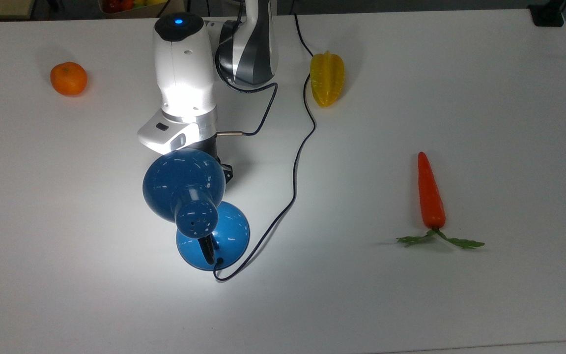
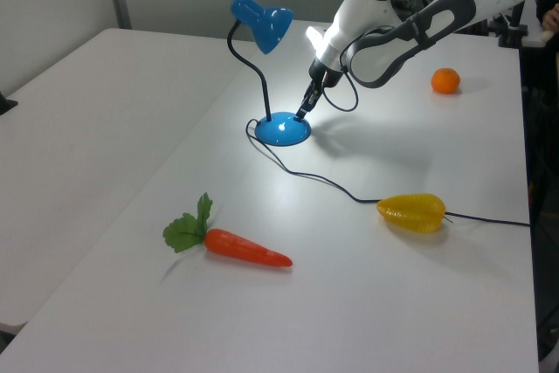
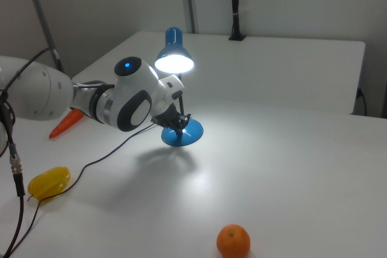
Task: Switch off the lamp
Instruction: 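Press down on the switch on the lamp base with the gripper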
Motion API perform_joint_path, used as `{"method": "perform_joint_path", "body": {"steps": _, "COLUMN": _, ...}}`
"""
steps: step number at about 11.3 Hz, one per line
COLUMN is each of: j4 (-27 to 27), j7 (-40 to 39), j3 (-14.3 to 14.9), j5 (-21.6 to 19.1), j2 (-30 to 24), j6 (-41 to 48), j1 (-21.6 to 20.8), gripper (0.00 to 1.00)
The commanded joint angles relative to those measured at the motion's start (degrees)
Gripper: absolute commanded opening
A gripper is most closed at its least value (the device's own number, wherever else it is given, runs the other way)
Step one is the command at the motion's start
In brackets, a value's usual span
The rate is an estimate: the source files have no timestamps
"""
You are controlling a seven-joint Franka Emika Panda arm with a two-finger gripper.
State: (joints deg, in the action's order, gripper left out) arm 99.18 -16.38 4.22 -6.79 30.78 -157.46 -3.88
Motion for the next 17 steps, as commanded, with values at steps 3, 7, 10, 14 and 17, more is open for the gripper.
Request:
{"method": "perform_joint_path", "body": {"steps": 3, "j4": -0.2, "j7": 0.6, "j3": -0.2, "j5": -0.2, "j2": 0.2, "j6": -0.8, "j1": -0.2, "gripper": 0.00}}
{"method": "perform_joint_path", "body": {"steps": 7, "j4": 0.9, "j7": 0.1, "j3": -0.2, "j5": 0.9, "j2": 0.2, "j6": -0.8, "j1": -0.2, "gripper": 0.00}}
{"method": "perform_joint_path", "body": {"steps": 10, "j4": 1.6, "j7": 0.0, "j3": -0.1, "j5": 1.3, "j2": 0.2, "j6": -0.7, "j1": -0.2, "gripper": 0.00}}
{"method": "perform_joint_path", "body": {"steps": 14, "j4": 2.2, "j7": -0.1, "j3": -0.2, "j5": 1.8, "j2": -0.3, "j6": 0.1, "j1": -0.1, "gripper": 0.00}}
{"method": "perform_joint_path", "body": {"steps": 17, "j4": 2.8, "j7": -0.4, "j3": -0.2, "j5": 1.8, "j2": -1.4, "j6": 1.5, "j1": 0.1, "gripper": 0.00}}
